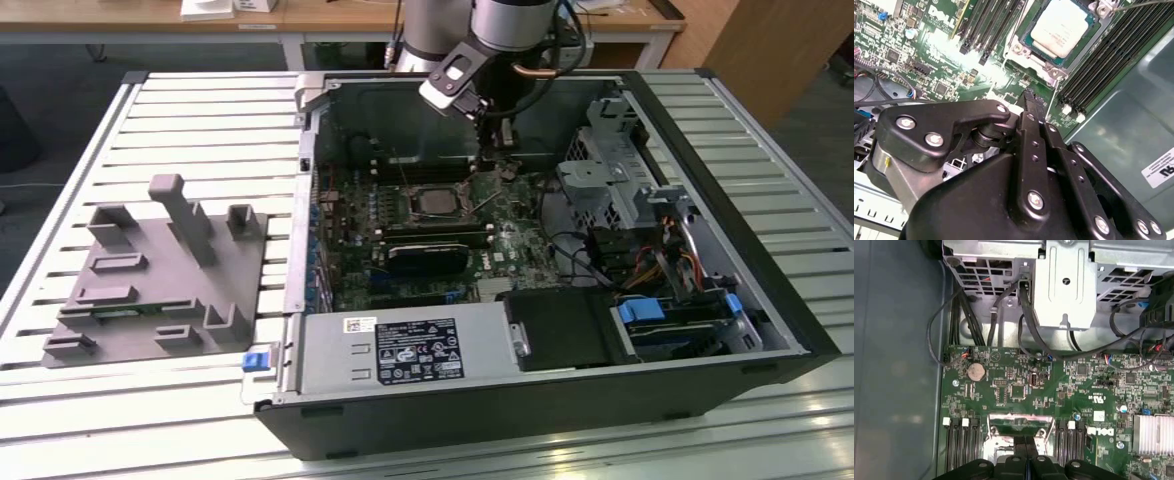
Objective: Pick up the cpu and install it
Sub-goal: 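Close the cpu cover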
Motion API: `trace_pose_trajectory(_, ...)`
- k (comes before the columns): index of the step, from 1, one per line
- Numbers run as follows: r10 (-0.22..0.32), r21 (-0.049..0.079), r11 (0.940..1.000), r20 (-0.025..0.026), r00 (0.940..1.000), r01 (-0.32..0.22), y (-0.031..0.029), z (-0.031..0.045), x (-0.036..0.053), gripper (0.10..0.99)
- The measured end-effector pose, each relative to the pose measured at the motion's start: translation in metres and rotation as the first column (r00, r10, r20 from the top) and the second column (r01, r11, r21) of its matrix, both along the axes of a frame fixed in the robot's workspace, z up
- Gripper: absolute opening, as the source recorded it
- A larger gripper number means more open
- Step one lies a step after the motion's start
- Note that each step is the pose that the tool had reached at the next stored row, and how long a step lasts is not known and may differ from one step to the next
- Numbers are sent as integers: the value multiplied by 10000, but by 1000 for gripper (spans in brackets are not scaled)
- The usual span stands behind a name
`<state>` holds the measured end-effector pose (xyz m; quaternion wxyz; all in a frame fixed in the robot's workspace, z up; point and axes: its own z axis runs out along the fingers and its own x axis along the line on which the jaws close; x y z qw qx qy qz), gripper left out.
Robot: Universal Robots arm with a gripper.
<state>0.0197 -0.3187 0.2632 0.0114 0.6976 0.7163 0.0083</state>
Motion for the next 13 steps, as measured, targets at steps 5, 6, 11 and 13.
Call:
trace_pose_trajectory(5, 3, -1, 10000, 0, 10000, -3, 14, -12, 77, 106)
trace_pose_trajectory(6, 7, -2, 10000, 0, 10000, -7, 15, -14, 88, 106)
trace_pose_trajectory(11, 86, -1, 10000, 0, 10000, -86, 21, -31, 123, 106)
trace_pose_trajectory(13, 133, -2, 9999, 1, 9999, -133, 23, -38, 132, 106)
